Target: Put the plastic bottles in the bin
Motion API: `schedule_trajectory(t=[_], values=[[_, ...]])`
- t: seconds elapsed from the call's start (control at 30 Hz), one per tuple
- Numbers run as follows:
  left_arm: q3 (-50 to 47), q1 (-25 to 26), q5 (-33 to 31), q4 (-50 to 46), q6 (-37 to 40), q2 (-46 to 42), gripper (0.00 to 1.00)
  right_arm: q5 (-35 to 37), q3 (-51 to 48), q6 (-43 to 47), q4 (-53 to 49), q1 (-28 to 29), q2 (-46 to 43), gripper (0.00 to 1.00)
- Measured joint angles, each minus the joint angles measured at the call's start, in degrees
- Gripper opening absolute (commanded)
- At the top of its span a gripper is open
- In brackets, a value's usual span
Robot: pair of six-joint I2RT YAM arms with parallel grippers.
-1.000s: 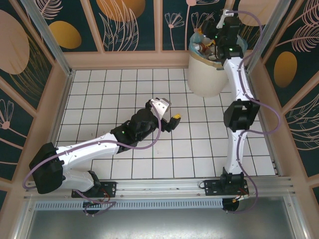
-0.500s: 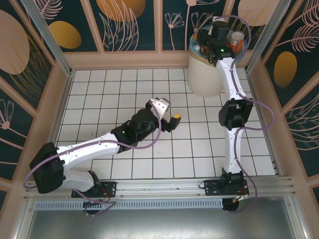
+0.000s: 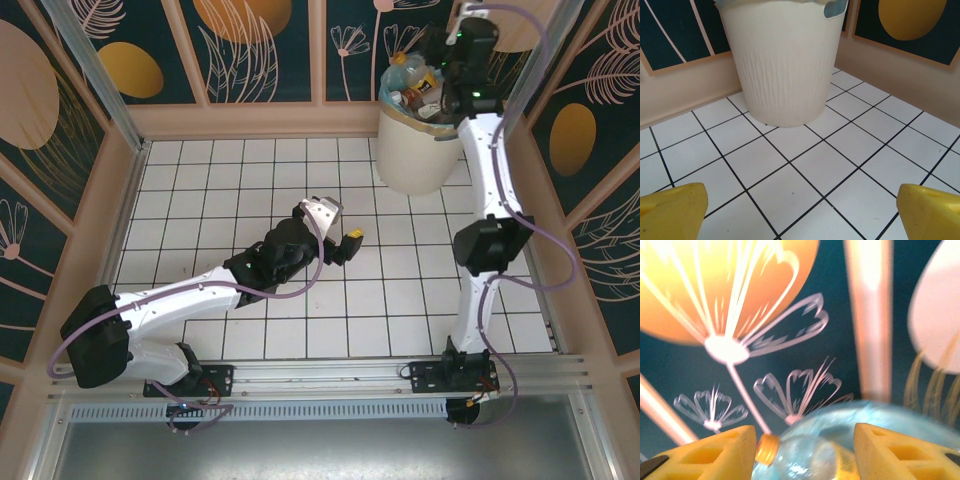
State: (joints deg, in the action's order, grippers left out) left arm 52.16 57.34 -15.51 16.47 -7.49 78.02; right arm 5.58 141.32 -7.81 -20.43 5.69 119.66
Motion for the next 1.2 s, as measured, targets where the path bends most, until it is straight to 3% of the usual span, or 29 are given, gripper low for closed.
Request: schedule_trajectory(t=[0.2, 0.33, 0.53, 0.7, 1.0, 1.1, 1.2], values=[[-0.4, 0.0, 0.0, 0.0, -0.3, -0.2, 0.97, 2.4, -2.7, -0.2, 0.8, -7.8, -1.9, 0.49], [-0.5, 0.0, 0.0, 0.2, -0.3, -0.2, 0.96, 3.0, -5.6, -0.6, -1.4, -9.3, 0.2, 0.47], [-0.5, 0.0, 0.0, 0.4, -0.3, -0.2, 0.96, 2.3, -14.2, -1.6, -3.3, -9.0, 1.2, 0.46], [-0.5, 0.0, 0.0, 0.4, -0.4, -0.2, 0.96, 2.3, -15.0, -1.3, -2.1, -9.0, 1.0, 0.49], [-0.5, 0.0, -0.5, 0.4, -1.3, -1.1, 0.96, 2.1, -3.3, -1.4, -9.4, -7.8, 1.8, 0.64], [-0.5, 0.0, -2.8, 0.2, -1.8, -2.8, 0.97, 2.4, -3.4, -1.3, -10.2, -6.3, -1.2, 0.65], [-0.5, 0.0, -7.5, -0.3, -1.8, -5.1, 0.98, 3.2, -13.4, -1.5, -9.1, -3.8, -9.7, 0.66]])
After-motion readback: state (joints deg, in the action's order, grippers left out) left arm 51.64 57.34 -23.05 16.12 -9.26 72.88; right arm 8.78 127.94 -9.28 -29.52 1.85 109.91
